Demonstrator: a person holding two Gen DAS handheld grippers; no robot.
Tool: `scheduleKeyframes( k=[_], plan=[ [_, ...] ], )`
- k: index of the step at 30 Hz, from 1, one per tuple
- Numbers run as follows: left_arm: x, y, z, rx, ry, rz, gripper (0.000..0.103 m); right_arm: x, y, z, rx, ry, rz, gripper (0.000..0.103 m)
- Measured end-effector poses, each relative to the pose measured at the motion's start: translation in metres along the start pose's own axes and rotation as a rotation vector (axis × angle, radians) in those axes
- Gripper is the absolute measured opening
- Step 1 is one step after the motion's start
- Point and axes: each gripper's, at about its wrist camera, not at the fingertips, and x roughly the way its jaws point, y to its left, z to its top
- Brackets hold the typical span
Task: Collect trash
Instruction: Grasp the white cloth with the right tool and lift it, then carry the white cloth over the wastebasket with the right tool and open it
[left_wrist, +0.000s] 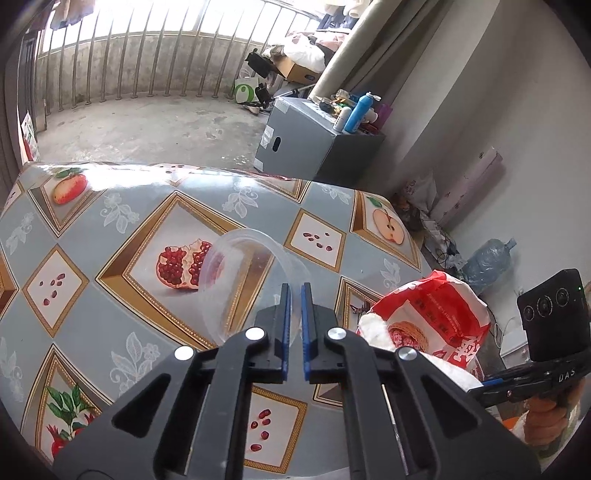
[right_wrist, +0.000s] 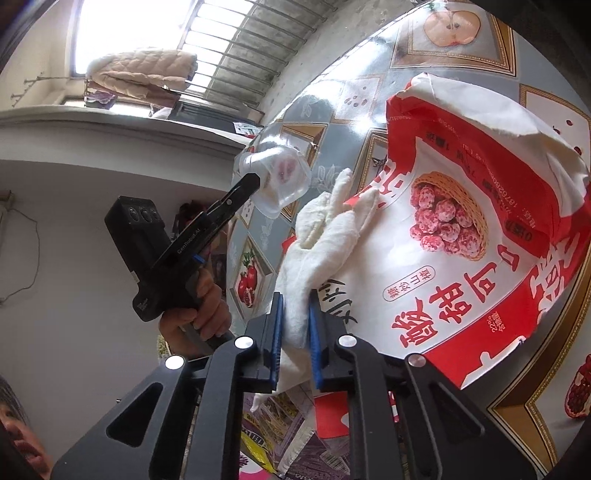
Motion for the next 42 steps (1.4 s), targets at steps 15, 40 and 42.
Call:
scheduleKeyframes(
  k=[15,40,42],
  plan=[
    [-0.116,-0.038,-0.003,0.050,-0.172,-0.002,0.003,-0.054,0.048,-0.005,-0.100,-0.141,0.197,0.007],
    [-0.128,-0.271,-0.056,0.305,0.018,-0.257,0.003,-0.292,0.010,-0.141,-0.104,-0.603,0.000,0.007],
    [-0.110,-0.297,-0.063,0.328,0.058,-0.282,0.003,-0.309,-0.007,-0.152,-0.063,-0.643,-0.031,0.007]
  ],
)
